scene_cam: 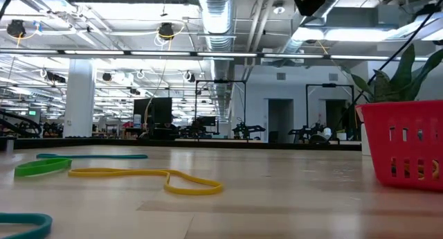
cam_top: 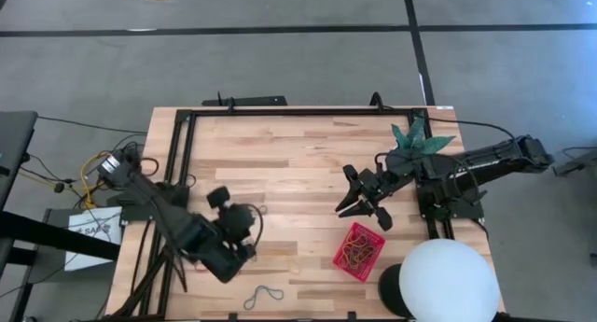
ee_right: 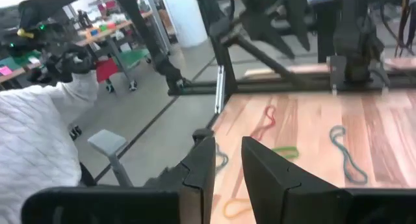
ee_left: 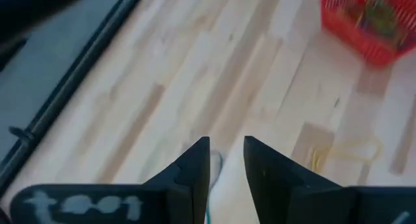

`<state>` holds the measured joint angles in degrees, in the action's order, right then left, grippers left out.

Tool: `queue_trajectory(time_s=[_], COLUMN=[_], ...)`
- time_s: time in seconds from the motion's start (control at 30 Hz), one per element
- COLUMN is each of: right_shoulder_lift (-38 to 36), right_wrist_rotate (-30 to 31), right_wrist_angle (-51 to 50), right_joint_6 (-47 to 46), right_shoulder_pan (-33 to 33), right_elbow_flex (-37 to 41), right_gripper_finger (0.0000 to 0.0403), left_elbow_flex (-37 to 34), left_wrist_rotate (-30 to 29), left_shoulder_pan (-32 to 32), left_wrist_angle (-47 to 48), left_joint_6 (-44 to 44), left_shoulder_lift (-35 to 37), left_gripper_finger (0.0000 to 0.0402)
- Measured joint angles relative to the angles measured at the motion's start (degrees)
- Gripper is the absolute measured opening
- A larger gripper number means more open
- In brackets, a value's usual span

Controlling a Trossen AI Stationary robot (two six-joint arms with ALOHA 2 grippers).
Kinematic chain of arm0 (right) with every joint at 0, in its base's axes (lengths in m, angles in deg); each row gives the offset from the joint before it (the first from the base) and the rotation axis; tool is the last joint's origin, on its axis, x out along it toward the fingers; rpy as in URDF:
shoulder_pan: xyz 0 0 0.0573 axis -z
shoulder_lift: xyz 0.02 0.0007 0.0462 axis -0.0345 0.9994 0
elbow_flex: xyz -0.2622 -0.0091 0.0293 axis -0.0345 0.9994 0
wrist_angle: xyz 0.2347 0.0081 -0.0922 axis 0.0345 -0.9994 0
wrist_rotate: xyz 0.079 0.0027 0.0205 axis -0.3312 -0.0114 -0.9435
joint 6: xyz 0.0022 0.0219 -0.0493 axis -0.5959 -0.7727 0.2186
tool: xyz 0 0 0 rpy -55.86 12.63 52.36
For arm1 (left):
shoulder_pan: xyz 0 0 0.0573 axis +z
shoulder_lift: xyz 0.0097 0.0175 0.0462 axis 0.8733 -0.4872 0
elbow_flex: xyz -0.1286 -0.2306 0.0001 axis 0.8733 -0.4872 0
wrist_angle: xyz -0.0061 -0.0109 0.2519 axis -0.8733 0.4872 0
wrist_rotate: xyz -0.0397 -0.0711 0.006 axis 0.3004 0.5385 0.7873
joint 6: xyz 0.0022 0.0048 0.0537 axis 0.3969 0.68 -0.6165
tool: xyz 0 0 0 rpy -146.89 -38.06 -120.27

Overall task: Pick and place items into bin
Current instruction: Put the green rubber band into the red bin

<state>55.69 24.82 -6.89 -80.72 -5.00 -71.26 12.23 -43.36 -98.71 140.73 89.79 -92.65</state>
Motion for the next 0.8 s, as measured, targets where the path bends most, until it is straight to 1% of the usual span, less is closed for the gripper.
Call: queue_trajectory(time_s=[0.1,0.23,0.33,0.4,0.47,0.57,0.63,0.73,0.8], right_shoulder_lift=[0.91,3.52,5.8,7.42,8.77,9.58,9.54,9.26,9.16], right_wrist_rotate=[-0.01,-0.02,-0.02,0.0,-0.04,-0.09,-0.07,-0.04,-0.06], right_wrist_angle=[0.31,0.05,0.08,0.05,0.26,0.26,0.78,1.84,3.13], right_joint_6=[0.02,0.0,-0.02,-0.72,-2.38,-5.59,-6.31,-5.22,-5.07], right_shoulder_pan=[0.0,0.0,0.0,0.0,0.24,1.08,1.9,3.14,3.79], right_elbow_flex=[-0.05,-0.04,-0.04,-0.04,-0.04,-0.02,-0.02,-0.02,-0.02], right_gripper_finger=[0.0071,0.0071,0.0071,0.0071,0.0071,0.0071,0.0071,0.0071,0.0071], left_elbow_flex=[-9.36,-21.31,-29.16,-33.12,-36.26,-39.74,-41.6,-43.49,-44.26], left_wrist_rotate=[1.66,7.98,12.03,14.07,14.67,19.6,22.4,23.24,23.02], left_shoulder_pan=[-1.16,-0.98,-0.46,0.2,1.11,2.12,2.22,2.21,2.25], left_wrist_angle=[-6.93,-20.15,-32.32,-36.09,-36.89,-38.28,-41.1,-47.04,-49.17], left_joint_6=[2.41,6.52,6.16,6.95,10.0,12.55,12.8,11.9,10.81], left_shoulder_lift=[-0.01,0.14,0.15,0.15,0.15,0.15,0.15,0.16,0.2], left_gripper_finger=[0.0085,0.0085,0.0085,0.0085,0.0085,0.0085,0.0085,0.0085,0.0085])
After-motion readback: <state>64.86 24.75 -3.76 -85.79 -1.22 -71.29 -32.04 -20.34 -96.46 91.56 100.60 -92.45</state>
